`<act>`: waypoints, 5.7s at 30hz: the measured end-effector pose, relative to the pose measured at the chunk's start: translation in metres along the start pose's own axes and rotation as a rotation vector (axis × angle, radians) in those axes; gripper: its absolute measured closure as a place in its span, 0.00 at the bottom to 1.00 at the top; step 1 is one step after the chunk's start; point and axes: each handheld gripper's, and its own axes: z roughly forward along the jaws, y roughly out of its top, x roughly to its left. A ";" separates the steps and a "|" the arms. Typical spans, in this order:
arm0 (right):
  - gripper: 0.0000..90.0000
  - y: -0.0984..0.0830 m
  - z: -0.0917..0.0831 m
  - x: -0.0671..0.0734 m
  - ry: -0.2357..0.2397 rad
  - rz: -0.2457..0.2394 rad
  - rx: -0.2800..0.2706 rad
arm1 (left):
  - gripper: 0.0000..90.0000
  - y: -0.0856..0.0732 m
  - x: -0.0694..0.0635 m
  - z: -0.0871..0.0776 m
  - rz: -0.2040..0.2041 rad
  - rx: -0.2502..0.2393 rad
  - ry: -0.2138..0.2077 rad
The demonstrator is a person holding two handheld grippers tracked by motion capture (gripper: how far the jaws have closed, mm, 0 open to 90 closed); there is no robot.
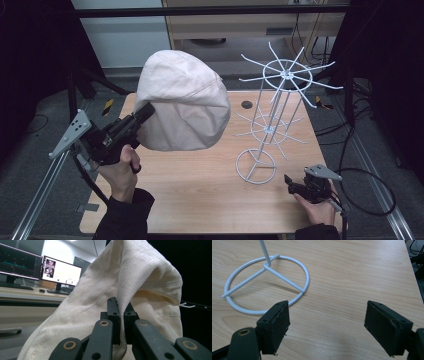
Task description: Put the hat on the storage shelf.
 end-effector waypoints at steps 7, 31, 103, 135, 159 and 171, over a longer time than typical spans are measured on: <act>0.23 0.000 0.000 0.000 0.002 -0.002 -0.001 | 0.98 0.010 -0.004 0.004 -0.001 -0.020 -0.012; 0.22 0.000 0.000 0.001 0.009 0.006 -0.003 | 0.98 0.021 -0.024 0.038 0.002 -0.032 -0.062; 0.22 -0.001 0.000 0.000 0.016 0.013 -0.007 | 0.96 -0.050 0.000 0.094 -0.008 0.257 -0.023; 0.22 -0.001 0.001 0.000 0.015 0.001 -0.009 | 0.94 -0.087 -0.007 0.111 0.058 0.409 -0.037; 0.22 -0.001 0.001 0.001 0.018 0.003 -0.006 | 0.67 -0.088 -0.006 0.100 0.067 0.398 -0.033; 0.22 -0.001 0.001 0.002 0.023 0.011 -0.003 | 0.47 -0.086 0.003 0.059 0.126 0.419 0.007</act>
